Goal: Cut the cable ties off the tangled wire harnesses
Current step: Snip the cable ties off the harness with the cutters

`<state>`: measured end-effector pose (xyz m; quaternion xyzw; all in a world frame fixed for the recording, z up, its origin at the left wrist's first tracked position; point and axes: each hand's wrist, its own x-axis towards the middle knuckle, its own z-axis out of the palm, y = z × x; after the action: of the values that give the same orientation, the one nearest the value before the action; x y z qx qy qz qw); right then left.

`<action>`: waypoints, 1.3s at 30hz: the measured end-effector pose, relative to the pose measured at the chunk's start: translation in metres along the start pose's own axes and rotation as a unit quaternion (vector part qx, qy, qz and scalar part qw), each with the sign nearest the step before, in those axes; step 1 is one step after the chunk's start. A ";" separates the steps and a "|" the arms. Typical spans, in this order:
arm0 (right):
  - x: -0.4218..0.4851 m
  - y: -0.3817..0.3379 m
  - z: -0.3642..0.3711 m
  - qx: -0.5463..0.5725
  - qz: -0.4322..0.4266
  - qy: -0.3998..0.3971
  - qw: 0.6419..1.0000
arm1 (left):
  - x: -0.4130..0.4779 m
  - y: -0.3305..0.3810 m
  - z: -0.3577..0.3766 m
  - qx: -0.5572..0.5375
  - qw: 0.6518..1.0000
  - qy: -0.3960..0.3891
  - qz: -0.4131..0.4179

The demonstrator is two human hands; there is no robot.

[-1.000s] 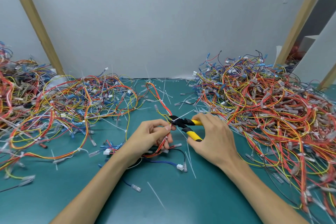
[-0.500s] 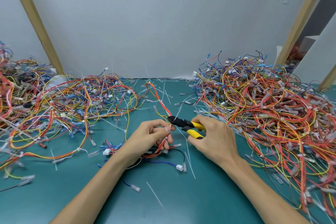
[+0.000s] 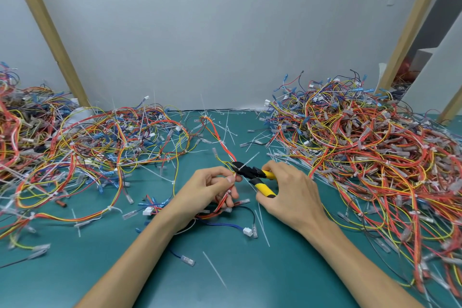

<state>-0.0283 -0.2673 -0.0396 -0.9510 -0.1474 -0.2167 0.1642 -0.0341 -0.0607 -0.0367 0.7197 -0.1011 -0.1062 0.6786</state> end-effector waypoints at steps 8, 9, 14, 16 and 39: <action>0.000 -0.001 0.001 -0.017 0.001 -0.015 1.000 | 0.000 0.000 0.000 -0.002 1.000 -0.004 -0.006; 0.000 0.000 0.002 -0.012 0.001 -0.019 1.000 | 0.000 0.000 0.000 -0.003 1.000 -0.004 -0.007; 0.003 -0.001 0.001 -0.027 0.009 -0.019 0.999 | 0.001 0.000 -0.001 0.000 1.000 -0.004 -0.004; 0.001 -0.002 0.002 -0.018 0.004 -0.009 1.000 | 0.000 -0.001 -0.001 -0.004 1.000 -0.004 -0.002; 0.001 -0.005 -0.005 -0.054 -0.025 0.025 0.998 | 0.000 0.001 -0.001 -0.008 1.000 -0.005 -0.003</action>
<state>-0.0314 -0.2643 -0.0334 -0.9486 -0.1550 -0.2525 0.1109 -0.0338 -0.0603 -0.0359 0.7139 -0.1018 -0.1130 0.6835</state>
